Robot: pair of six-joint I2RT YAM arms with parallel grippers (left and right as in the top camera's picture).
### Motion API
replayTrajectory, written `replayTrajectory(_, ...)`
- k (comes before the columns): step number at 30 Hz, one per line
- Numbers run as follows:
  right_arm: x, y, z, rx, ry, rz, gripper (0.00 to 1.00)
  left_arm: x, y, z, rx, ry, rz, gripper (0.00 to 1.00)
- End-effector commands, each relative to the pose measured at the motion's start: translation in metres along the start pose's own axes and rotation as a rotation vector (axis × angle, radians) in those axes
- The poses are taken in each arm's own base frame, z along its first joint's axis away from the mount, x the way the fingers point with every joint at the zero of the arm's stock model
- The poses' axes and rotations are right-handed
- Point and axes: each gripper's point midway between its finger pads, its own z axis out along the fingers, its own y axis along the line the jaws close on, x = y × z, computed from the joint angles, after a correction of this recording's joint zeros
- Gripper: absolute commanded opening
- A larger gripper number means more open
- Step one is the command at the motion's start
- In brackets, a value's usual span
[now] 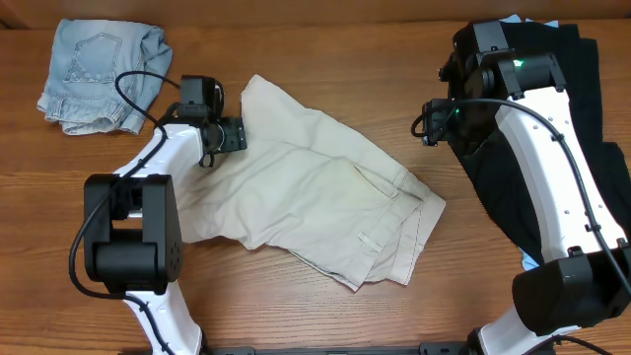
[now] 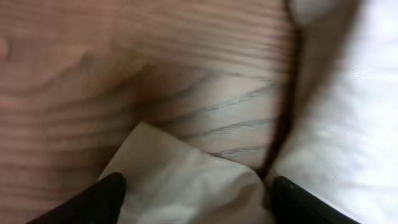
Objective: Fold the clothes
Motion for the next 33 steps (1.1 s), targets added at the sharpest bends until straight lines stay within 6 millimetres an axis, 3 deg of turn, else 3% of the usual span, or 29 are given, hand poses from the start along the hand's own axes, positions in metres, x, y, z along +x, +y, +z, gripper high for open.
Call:
replayTrajectory(1,-0.001,0.002,-0.012,-0.01,-0.044,-0.001,0.64,0.001,0.014,0.009,-0.08,-0.003,-0.163,0.75)
replayTrajectory(7,-0.004,0.003,-0.013,-0.012,-0.054,-0.002,0.65,0.0,0.023,0.008,-0.132,-0.022,-0.271,0.61)
replayTrajectory(9,-0.005,0.003,-0.013,-0.013,-0.061,-0.002,0.66,0.0,0.025,0.008,-0.138,-0.024,-0.295,0.61)
replayTrajectory(12,-0.008,0.003,-0.013,-0.014,-0.07,-0.003,0.66,-0.001,0.025,0.008,-0.139,-0.03,-0.32,0.63)
replayTrajectory(14,-0.009,0.003,-0.013,-0.015,-0.076,-0.003,0.66,-0.005,0.024,0.008,-0.134,-0.047,-0.324,0.72)
replayTrajectory(18,-0.009,0.003,-0.013,-0.015,-0.076,-0.003,0.66,-0.009,0.025,0.013,-0.139,-0.07,-0.325,0.78)
replayTrajectory(22,-0.011,0.004,-0.013,-0.017,-0.085,-0.004,0.66,0.002,0.026,0.028,-0.141,-0.032,-0.322,0.73)
replayTrajectory(24,-0.013,0.004,-0.013,-0.018,-0.091,-0.004,0.66,0.008,0.024,0.034,-0.131,-0.007,-0.321,0.67)
replayTrajectory(25,-0.013,0.004,-0.013,-0.019,-0.093,-0.004,0.66,0.012,0.024,0.036,-0.132,0.004,-0.32,0.58)
replayTrajectory(28,-0.014,0.004,-0.013,-0.019,-0.094,-0.004,0.66,0.013,0.025,0.034,-0.135,0.013,-0.29,0.16)
replayTrajectory(29,-0.014,0.004,-0.013,-0.019,-0.094,-0.004,0.66,0.012,0.025,0.034,-0.135,0.015,-0.278,0.08)
replayTrajectory(30,-0.013,0.004,-0.013,-0.019,-0.094,-0.004,0.66,0.012,0.025,0.031,-0.137,0.02,-0.261,0.04)
replayTrajectory(33,-0.012,0.004,-0.013,-0.019,-0.088,-0.004,0.65,0.007,0.025,0.017,-0.149,0.042,-0.217,0.04)
